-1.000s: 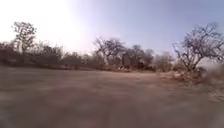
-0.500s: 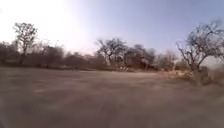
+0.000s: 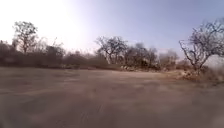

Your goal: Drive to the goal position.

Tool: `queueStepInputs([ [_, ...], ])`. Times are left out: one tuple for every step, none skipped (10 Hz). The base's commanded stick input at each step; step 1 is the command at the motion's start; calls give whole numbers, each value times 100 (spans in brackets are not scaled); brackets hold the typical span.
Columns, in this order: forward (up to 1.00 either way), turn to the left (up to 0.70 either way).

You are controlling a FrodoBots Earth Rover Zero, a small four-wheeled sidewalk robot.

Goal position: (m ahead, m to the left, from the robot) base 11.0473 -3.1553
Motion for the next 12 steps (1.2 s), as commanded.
queueStepInputs([
  [70,0],
  [70,0],
  [70,0],
  [70,0],
  [70,0],
  [70,0],
  [70,0],
  [70,0],
  [70,0],
  [70,0],
  [70,0],
  [70,0],
])
